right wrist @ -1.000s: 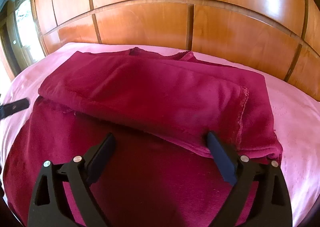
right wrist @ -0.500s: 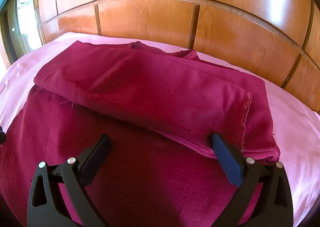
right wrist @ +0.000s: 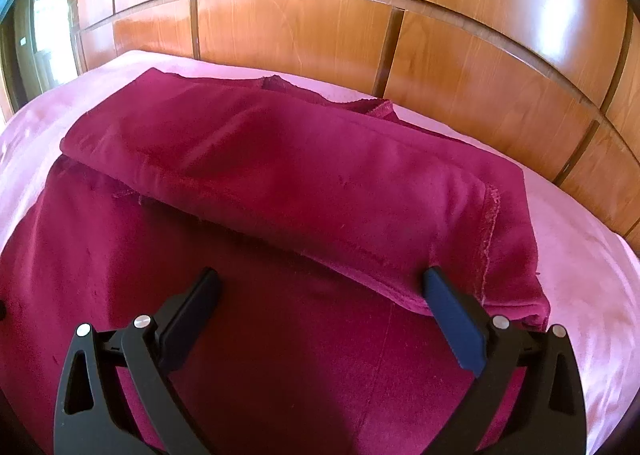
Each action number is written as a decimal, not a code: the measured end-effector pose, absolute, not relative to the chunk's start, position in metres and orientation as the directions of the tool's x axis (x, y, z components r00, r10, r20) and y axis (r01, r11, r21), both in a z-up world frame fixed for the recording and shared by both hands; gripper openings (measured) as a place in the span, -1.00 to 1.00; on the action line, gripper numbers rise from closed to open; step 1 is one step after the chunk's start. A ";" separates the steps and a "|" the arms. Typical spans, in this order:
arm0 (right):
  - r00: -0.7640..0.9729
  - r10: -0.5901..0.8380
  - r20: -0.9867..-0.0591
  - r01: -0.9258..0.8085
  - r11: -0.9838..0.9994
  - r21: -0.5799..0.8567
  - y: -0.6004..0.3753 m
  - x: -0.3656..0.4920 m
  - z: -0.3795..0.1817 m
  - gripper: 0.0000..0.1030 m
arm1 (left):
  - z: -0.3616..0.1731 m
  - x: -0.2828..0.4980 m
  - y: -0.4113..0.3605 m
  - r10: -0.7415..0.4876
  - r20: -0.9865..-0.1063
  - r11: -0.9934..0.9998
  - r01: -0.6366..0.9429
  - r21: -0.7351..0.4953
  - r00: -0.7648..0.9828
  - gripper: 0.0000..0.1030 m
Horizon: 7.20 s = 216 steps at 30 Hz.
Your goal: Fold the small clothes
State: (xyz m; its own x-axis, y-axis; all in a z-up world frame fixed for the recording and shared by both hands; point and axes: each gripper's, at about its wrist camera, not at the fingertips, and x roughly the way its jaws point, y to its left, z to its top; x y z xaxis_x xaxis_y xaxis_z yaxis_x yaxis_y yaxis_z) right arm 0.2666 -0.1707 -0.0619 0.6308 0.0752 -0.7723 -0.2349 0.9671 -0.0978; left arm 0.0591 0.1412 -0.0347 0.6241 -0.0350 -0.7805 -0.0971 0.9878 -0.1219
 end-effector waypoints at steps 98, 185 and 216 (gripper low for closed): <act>0.582 0.452 -0.676 0.006 0.829 0.559 -0.342 0.101 -0.024 -0.71 | -0.002 0.080 0.204 -0.521 -0.691 0.813 0.046 -0.580 0.502 -0.71; 0.541 0.385 -0.748 -0.053 0.903 0.427 -0.330 0.182 -0.027 0.32 | -0.020 0.107 0.253 -0.468 -0.728 0.865 0.090 -0.494 0.501 -0.35; 0.655 0.309 -0.689 -0.079 0.936 0.344 -0.306 0.168 0.002 0.48 | 0.017 0.099 0.213 -0.381 -0.671 0.906 0.111 -0.408 0.636 -0.57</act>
State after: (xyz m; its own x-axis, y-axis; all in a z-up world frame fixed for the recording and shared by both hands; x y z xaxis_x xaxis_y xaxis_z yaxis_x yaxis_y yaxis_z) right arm 0.1675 -0.3058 0.0024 0.6553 0.3085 -0.6895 -0.0787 0.9357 0.3439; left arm 0.0989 0.2134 0.0171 0.6362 -0.3807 -0.6711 0.1114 0.9060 -0.4084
